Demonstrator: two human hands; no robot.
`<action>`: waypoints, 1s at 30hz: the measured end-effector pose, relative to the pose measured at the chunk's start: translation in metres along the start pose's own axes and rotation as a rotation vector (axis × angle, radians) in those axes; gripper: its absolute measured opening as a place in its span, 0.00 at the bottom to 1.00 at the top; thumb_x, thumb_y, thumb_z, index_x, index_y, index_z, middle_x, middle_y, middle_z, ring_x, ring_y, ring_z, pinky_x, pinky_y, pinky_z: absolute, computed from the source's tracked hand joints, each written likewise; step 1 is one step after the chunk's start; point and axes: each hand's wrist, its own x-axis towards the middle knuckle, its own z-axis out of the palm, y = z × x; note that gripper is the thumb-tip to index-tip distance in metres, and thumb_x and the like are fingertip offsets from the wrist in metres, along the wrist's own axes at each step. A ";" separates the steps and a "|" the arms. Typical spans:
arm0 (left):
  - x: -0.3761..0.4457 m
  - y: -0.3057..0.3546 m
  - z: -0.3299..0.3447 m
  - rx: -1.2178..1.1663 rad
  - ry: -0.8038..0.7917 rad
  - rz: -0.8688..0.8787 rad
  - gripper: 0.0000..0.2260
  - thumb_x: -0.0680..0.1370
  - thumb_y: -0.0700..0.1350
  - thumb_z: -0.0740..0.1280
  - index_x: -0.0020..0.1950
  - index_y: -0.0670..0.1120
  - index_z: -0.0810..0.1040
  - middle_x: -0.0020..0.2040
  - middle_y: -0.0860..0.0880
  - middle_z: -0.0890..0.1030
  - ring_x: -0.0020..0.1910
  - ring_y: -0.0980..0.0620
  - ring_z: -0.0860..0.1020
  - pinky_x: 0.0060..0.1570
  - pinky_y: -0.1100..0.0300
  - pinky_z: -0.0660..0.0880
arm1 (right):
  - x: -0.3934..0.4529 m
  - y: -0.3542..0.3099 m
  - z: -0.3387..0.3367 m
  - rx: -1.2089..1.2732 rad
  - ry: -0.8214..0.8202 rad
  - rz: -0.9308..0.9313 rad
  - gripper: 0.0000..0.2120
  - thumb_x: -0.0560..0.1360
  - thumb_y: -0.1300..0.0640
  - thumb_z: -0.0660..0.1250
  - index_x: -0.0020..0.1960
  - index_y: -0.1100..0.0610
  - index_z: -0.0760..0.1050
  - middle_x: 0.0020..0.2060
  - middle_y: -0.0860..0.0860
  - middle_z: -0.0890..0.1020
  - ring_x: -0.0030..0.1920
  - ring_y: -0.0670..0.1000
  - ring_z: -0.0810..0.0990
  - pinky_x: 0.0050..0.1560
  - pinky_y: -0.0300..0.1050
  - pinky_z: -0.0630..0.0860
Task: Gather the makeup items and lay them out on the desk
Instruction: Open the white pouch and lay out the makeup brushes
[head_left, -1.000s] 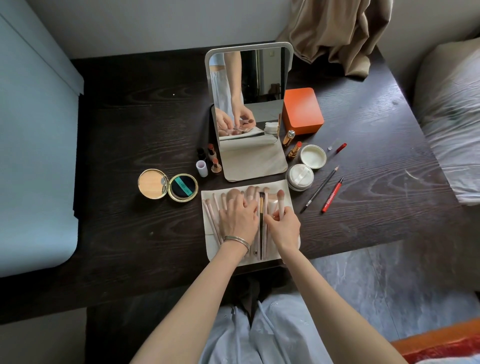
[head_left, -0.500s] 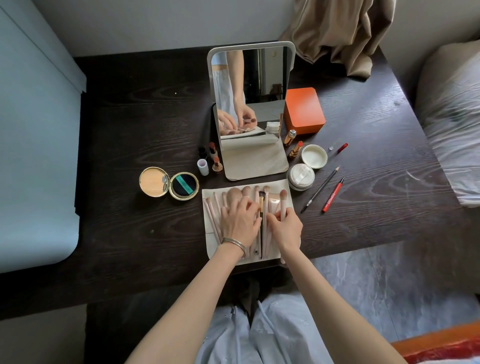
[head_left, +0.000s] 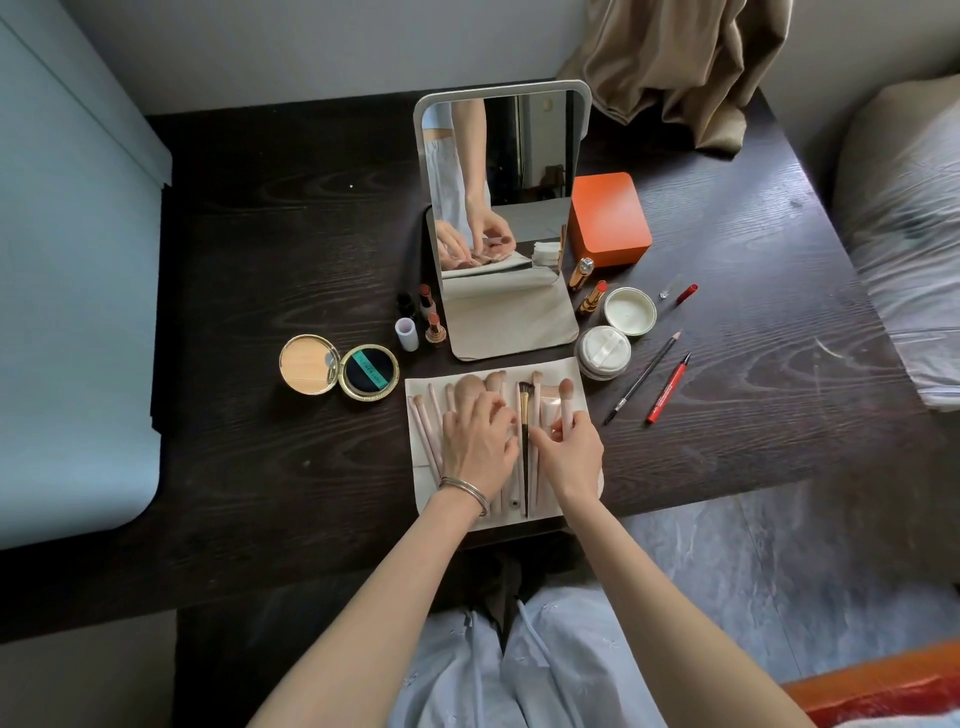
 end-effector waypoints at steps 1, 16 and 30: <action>-0.001 0.001 -0.001 0.005 0.010 0.012 0.09 0.75 0.46 0.63 0.54 0.48 0.78 0.58 0.49 0.75 0.57 0.49 0.72 0.49 0.56 0.67 | 0.000 0.001 0.000 -0.003 -0.001 0.001 0.10 0.69 0.59 0.71 0.43 0.59 0.70 0.38 0.52 0.75 0.37 0.50 0.73 0.40 0.43 0.71; -0.016 -0.001 -0.004 0.076 0.066 0.165 0.15 0.67 0.42 0.73 0.53 0.50 0.82 0.56 0.52 0.82 0.55 0.47 0.79 0.48 0.52 0.75 | -0.001 0.000 0.000 -0.033 -0.018 -0.010 0.15 0.67 0.57 0.75 0.42 0.58 0.69 0.38 0.53 0.75 0.38 0.51 0.74 0.42 0.47 0.73; -0.021 -0.003 -0.002 -0.050 0.043 0.181 0.16 0.73 0.41 0.66 0.60 0.48 0.79 0.61 0.50 0.79 0.63 0.50 0.75 0.61 0.50 0.69 | -0.002 0.000 0.001 0.088 -0.006 0.051 0.08 0.72 0.56 0.70 0.43 0.59 0.72 0.39 0.53 0.78 0.39 0.50 0.76 0.37 0.39 0.70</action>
